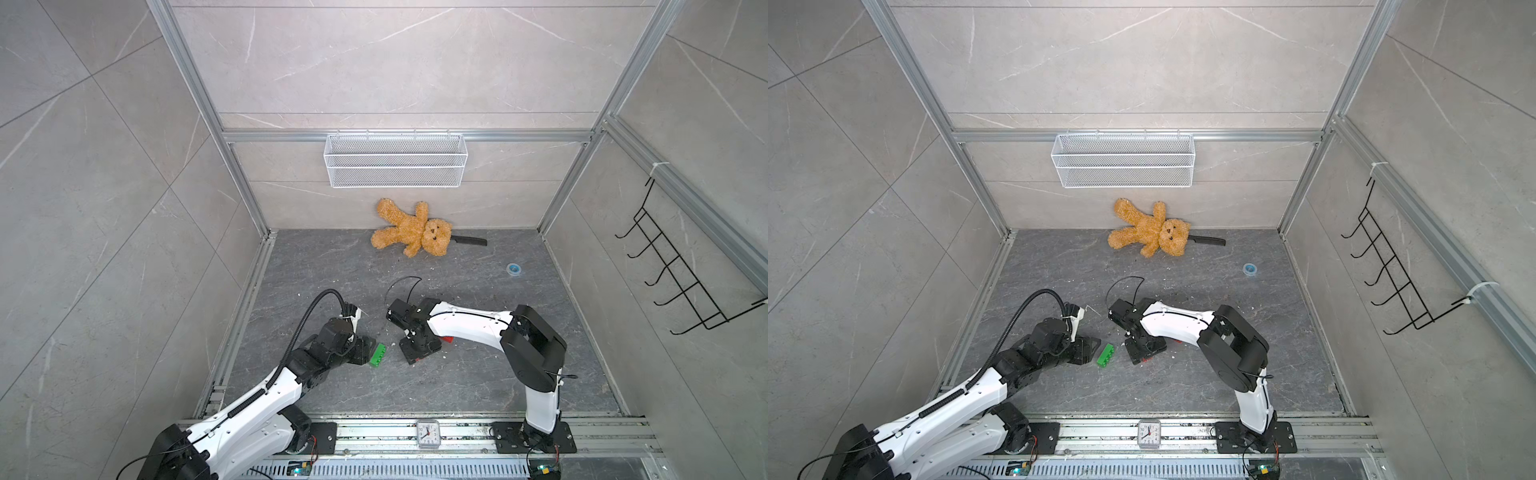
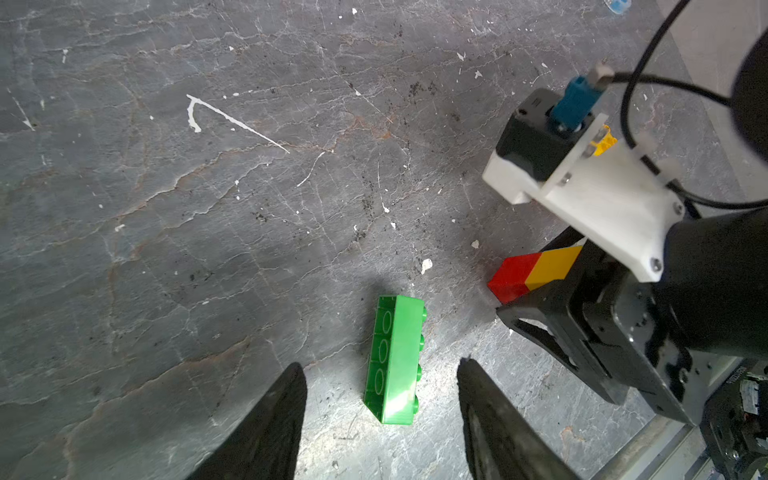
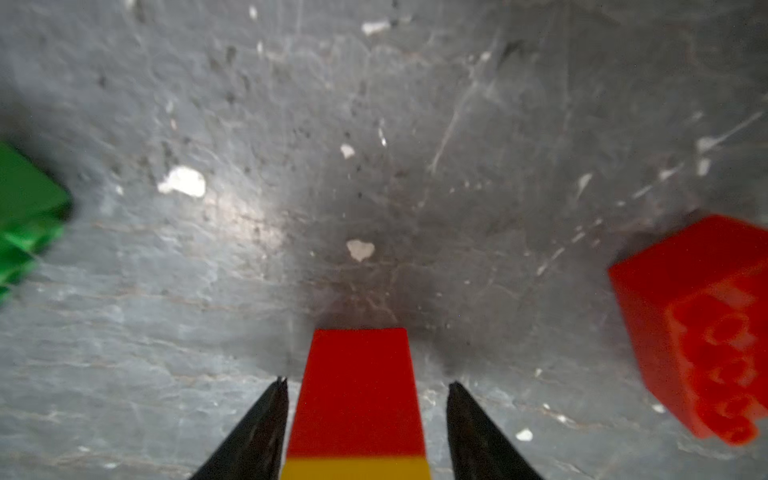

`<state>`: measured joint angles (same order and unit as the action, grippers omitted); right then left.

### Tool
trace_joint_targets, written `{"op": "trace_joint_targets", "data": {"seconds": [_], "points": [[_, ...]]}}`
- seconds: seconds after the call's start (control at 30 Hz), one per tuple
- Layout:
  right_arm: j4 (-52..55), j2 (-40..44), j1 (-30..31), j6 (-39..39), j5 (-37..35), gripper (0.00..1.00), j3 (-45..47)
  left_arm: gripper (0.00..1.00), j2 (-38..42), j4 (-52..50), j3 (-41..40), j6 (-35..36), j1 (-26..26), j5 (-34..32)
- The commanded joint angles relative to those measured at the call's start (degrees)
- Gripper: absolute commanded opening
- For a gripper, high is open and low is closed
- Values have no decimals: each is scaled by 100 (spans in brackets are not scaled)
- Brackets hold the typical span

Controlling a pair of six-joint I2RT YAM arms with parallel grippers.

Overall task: Assemble an ice cream with lego
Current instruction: Assemble the lego brick with the lego brick.

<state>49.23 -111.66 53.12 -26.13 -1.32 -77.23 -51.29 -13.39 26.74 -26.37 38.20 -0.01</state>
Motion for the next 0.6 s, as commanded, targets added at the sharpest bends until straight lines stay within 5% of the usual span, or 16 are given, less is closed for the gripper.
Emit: {"op": "trace_joint_targets", "data": {"seconds": [0.0, 0.37, 0.57], "points": [[230, 57, 40, -43, -155, 69, 9, 61, 182, -170, 52, 52, -48, -145], [-32, 1604, 15, 71, -303, 81, -94, 71, 201, -454, 403, 148, -48, -266], [-22, 2169, -715, 550, 102, 79, 133, 72, -193, -536, 589, 279, -52, 44]]}}
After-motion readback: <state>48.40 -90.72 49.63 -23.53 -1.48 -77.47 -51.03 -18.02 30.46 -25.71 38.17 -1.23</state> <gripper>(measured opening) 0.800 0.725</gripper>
